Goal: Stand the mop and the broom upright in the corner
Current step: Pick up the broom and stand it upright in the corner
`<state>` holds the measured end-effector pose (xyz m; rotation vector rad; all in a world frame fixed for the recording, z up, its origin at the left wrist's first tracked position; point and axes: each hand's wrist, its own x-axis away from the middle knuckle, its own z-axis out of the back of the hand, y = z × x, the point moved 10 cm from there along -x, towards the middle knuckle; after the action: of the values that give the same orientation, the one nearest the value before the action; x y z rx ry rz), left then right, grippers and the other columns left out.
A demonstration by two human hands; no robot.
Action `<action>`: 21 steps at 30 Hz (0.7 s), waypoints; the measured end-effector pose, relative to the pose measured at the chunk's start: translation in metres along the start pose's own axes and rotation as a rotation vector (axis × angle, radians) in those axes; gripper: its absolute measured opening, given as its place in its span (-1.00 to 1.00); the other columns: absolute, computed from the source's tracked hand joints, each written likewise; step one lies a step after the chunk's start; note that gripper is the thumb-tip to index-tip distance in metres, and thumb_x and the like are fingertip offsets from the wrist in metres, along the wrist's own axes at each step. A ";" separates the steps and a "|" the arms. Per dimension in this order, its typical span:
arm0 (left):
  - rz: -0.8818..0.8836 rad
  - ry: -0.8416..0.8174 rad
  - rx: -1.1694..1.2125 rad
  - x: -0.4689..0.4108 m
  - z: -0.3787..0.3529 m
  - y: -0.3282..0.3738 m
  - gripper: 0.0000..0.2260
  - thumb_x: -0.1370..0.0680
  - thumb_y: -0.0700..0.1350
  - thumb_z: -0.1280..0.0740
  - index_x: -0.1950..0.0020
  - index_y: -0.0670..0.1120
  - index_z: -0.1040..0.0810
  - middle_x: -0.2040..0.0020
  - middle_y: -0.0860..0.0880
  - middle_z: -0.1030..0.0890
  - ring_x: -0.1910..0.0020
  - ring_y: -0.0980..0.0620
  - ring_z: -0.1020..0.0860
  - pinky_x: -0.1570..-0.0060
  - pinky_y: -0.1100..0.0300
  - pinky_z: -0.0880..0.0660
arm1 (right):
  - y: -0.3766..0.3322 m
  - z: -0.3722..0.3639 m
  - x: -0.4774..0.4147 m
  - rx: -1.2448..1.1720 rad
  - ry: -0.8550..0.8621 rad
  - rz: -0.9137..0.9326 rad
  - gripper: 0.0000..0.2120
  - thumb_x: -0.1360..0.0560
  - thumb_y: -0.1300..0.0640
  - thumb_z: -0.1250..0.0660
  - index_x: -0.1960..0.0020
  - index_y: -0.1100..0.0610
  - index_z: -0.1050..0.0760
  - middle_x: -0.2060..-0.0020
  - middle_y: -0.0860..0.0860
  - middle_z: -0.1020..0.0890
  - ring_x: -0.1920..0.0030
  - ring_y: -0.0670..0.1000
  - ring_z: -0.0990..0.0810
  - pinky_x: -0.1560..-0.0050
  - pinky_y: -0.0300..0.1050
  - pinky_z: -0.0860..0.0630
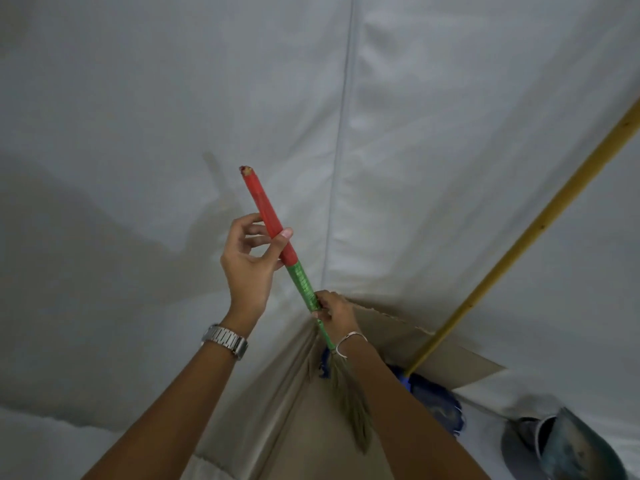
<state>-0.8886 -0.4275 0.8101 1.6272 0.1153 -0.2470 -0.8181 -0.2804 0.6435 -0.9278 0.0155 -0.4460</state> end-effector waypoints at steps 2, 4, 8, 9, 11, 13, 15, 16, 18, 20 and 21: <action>0.010 0.023 -0.014 -0.016 0.015 -0.014 -0.72 -0.35 -0.15 -0.51 0.10 0.10 -0.47 0.19 0.07 -0.52 0.08 -0.01 -0.58 0.33 -0.10 -0.64 | -0.009 -0.023 -0.017 -0.009 -0.019 -0.005 -0.75 -0.37 0.42 -0.29 -0.04 0.28 -0.50 0.06 0.30 -0.59 0.05 0.21 -0.57 -0.01 -0.04 -0.47; 0.020 0.056 -0.026 -0.030 0.029 -0.033 -0.72 -0.29 -0.03 -0.54 0.16 0.14 -0.47 0.20 0.08 -0.55 0.13 0.08 -0.57 0.22 -0.24 -0.61 | -0.013 -0.045 -0.032 0.003 -0.039 -0.014 -0.75 -0.38 0.40 -0.28 -0.04 0.26 -0.50 0.05 0.31 -0.58 0.02 0.26 -0.57 -0.05 0.14 -0.51; 0.005 0.130 -0.053 -0.042 0.048 -0.057 -0.74 -0.29 0.04 -0.51 0.14 0.15 -0.48 0.18 0.12 -0.57 0.14 0.11 -0.55 0.13 -0.30 -0.57 | -0.012 -0.069 -0.046 0.040 -0.024 -0.068 -0.73 -0.44 0.33 -0.24 -0.11 0.14 -0.48 -0.02 0.22 -0.59 -0.04 0.23 -0.56 -0.04 0.13 -0.54; -0.007 0.145 -0.066 -0.043 0.052 -0.061 -0.74 -0.30 0.03 -0.51 0.13 0.16 -0.48 0.17 0.11 -0.57 0.13 0.09 -0.55 0.13 -0.30 -0.57 | -0.011 -0.072 -0.047 0.052 -0.004 -0.078 -0.73 -0.45 0.31 -0.23 -0.12 0.12 -0.48 -0.04 0.19 -0.59 -0.05 0.22 -0.56 -0.03 0.11 -0.54; -0.027 0.185 -0.076 -0.042 0.059 -0.064 -0.74 -0.33 0.00 -0.51 0.10 0.20 -0.48 0.13 0.07 -0.58 0.10 0.06 -0.56 0.13 -0.29 -0.56 | -0.008 -0.071 -0.049 0.072 0.032 -0.109 -0.74 -0.47 0.29 -0.21 -0.12 0.11 -0.49 -0.05 0.19 -0.59 -0.06 0.21 -0.55 -0.01 0.09 -0.54; -0.034 0.211 -0.083 -0.038 0.063 -0.070 -0.72 -0.35 -0.03 -0.50 0.08 0.23 -0.48 0.10 0.03 -0.59 0.07 0.02 -0.57 0.10 -0.30 -0.56 | -0.005 -0.071 -0.048 0.054 0.045 -0.137 -0.75 -0.46 0.30 -0.21 -0.10 0.14 -0.50 -0.05 0.22 -0.59 -0.06 0.23 -0.56 -0.03 0.10 -0.54; -0.038 0.228 -0.084 -0.033 0.066 -0.072 -0.70 -0.36 -0.03 -0.50 0.05 0.24 -0.47 0.06 0.00 -0.59 0.04 -0.01 -0.58 0.08 -0.29 -0.56 | -0.003 -0.072 -0.046 0.007 0.049 -0.154 -0.76 -0.44 0.31 -0.23 -0.07 0.17 -0.51 -0.04 0.24 -0.60 -0.04 0.24 -0.56 -0.04 0.11 -0.53; -0.041 0.235 -0.086 -0.030 0.066 -0.071 -0.69 -0.36 -0.03 -0.50 0.03 0.25 -0.47 0.05 0.01 -0.59 0.03 -0.02 -0.58 0.07 -0.29 -0.56 | -0.003 -0.073 -0.044 -0.013 0.042 -0.165 -0.77 -0.44 0.32 -0.24 -0.07 0.17 -0.51 -0.03 0.25 -0.60 -0.03 0.25 -0.57 -0.04 0.13 -0.53; -0.039 0.230 -0.077 -0.026 0.066 -0.069 -0.66 -0.36 -0.06 -0.50 -0.01 0.23 -0.46 0.05 0.10 -0.59 0.02 -0.02 -0.58 0.06 -0.28 -0.56 | 0.000 -0.075 -0.042 -0.031 0.029 -0.170 -0.76 -0.43 0.33 -0.24 -0.08 0.18 -0.50 -0.03 0.26 -0.59 -0.02 0.26 -0.57 -0.04 0.16 -0.53; -0.076 0.215 -0.091 -0.022 0.063 -0.061 -0.64 -0.37 -0.14 -0.50 -0.06 0.12 -0.46 0.03 0.16 -0.57 0.02 -0.01 -0.58 0.00 -0.21 -0.56 | 0.003 -0.073 -0.039 -0.035 0.026 -0.171 -0.74 -0.45 0.33 -0.23 -0.11 0.17 -0.48 -0.06 0.24 -0.59 -0.04 0.25 -0.56 -0.06 0.16 -0.53; -0.105 0.216 -0.107 -0.019 0.061 -0.055 -0.63 -0.37 -0.18 -0.50 -0.08 0.04 -0.45 0.02 0.13 -0.57 0.01 -0.04 -0.58 -0.04 -0.14 -0.56 | 0.004 -0.072 -0.037 -0.031 0.029 -0.161 -0.73 -0.46 0.32 -0.22 -0.14 0.17 -0.46 -0.08 0.23 -0.58 -0.06 0.23 -0.56 -0.07 0.17 -0.53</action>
<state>-0.9249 -0.4829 0.7581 1.5395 0.3737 -0.1423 -0.8653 -0.3195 0.5903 -0.9568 -0.0263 -0.6099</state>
